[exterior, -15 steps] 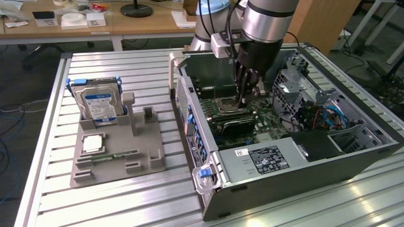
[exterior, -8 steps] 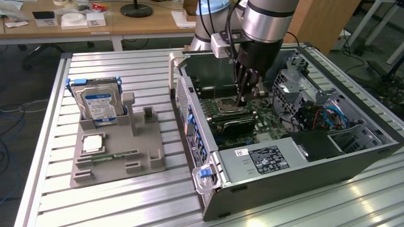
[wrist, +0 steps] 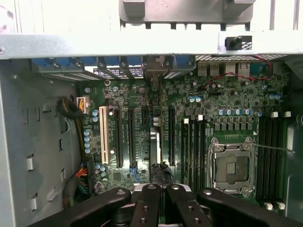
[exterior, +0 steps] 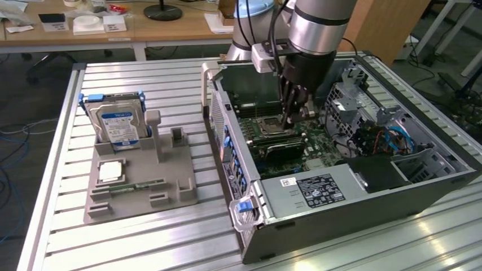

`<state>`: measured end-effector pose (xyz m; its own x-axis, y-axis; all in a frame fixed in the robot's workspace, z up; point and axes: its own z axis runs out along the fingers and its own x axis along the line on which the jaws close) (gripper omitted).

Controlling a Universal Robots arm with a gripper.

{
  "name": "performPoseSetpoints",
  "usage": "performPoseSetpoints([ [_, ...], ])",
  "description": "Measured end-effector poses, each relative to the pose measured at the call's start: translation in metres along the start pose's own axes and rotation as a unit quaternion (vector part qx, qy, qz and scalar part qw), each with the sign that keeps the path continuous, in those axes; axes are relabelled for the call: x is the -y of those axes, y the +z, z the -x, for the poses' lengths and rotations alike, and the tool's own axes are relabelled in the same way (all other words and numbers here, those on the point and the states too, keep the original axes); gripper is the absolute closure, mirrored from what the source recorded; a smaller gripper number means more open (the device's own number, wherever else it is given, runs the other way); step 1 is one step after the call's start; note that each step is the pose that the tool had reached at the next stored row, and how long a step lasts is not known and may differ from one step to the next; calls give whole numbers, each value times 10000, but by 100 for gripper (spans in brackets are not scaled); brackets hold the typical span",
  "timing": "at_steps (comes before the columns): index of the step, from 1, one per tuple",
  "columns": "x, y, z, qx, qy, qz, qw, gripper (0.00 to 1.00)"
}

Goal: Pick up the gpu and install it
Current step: 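Press down on the gpu until it lock into place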

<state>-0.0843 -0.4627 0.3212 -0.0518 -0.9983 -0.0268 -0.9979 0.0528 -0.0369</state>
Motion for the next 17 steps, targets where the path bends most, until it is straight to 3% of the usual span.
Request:
performPoseSetpoints([
  [14,-12,255,41,0,1,0,10000,89],
  [17,-13,262,43,-1,0,0,10000,89],
])
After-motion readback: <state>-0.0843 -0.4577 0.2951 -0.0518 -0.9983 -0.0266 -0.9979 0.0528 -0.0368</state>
